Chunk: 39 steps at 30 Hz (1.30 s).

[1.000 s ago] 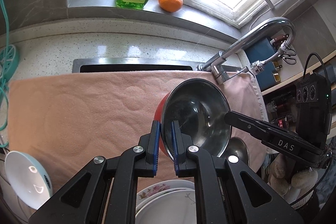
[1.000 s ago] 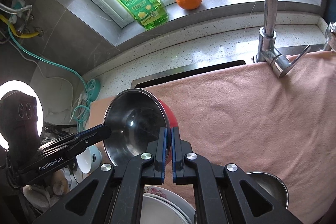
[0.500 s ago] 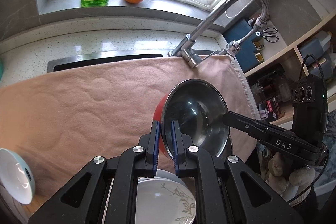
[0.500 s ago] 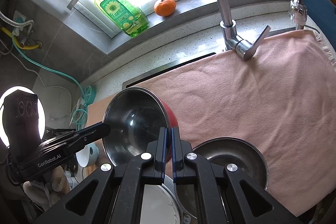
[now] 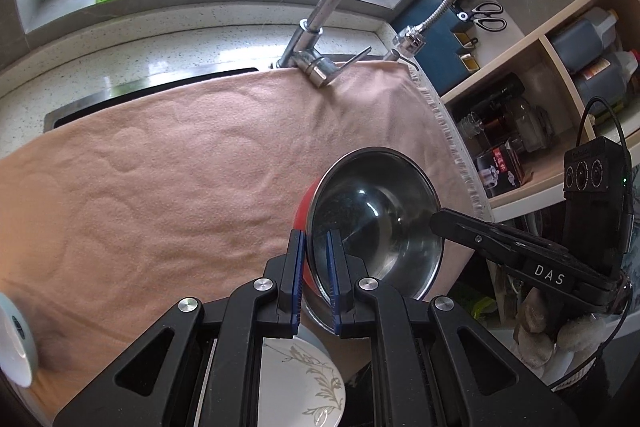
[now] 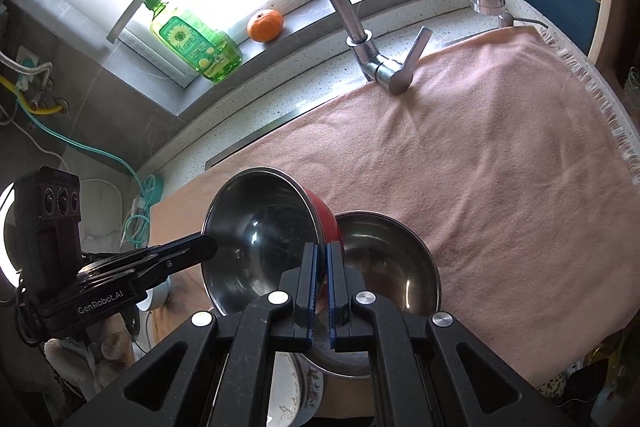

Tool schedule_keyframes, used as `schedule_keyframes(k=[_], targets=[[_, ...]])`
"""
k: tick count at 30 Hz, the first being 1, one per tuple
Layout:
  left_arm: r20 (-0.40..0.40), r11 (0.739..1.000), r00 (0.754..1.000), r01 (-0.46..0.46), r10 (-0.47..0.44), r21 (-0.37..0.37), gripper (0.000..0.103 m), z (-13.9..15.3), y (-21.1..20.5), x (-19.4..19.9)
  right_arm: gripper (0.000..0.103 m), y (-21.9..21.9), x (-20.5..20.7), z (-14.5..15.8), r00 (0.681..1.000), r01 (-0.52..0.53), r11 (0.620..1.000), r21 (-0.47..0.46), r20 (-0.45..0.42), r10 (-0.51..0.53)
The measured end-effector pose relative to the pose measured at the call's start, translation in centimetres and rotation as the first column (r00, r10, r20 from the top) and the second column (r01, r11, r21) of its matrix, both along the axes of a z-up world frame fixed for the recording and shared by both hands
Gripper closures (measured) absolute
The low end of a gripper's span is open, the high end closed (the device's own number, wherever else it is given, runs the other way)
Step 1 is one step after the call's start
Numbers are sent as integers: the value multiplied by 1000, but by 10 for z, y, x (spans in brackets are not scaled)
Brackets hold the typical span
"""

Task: Organize plates and bowls
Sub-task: 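Lower the red-bottomed bowl into the large steel bowl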

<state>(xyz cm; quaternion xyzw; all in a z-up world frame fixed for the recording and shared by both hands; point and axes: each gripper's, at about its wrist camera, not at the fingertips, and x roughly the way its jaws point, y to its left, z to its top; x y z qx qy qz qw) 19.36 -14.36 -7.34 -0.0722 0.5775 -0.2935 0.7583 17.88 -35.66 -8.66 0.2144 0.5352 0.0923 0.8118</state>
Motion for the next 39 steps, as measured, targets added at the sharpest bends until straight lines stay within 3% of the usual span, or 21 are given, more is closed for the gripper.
schedule_keyframes(k=[17, 39], targets=[[-42, 994, 996, 78, -76, 70, 94, -30, -35, -19, 99, -22, -21, -38, 996, 42, 998, -38, -73, -45], [-39, 979, 993, 114, -109, 171, 94, -55, -48, -25, 99, -18, -15, -64, 992, 2, 994, -107, -127, -16]])
